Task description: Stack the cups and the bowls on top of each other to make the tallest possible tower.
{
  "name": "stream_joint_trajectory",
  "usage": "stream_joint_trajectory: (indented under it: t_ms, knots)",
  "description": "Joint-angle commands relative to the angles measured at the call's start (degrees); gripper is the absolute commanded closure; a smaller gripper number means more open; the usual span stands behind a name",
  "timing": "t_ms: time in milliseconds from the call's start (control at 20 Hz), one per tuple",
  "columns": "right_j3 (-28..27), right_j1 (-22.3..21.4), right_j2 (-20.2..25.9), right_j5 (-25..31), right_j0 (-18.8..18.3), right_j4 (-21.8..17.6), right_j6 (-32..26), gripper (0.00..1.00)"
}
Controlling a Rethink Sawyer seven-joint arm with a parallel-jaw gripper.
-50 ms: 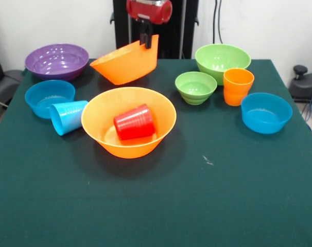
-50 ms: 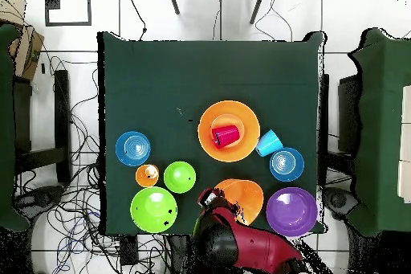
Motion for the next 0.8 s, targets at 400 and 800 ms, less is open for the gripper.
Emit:
stream_joint_trajectory:
  t_ms: [400,800]
  knots:
    - [1.66,-8.90,10.53,10.33,-1.84,0.22,2.52,1.00]
    - [-2.10,-2.90,6.85,4.37,3.20,0.36,5.32,1.00]
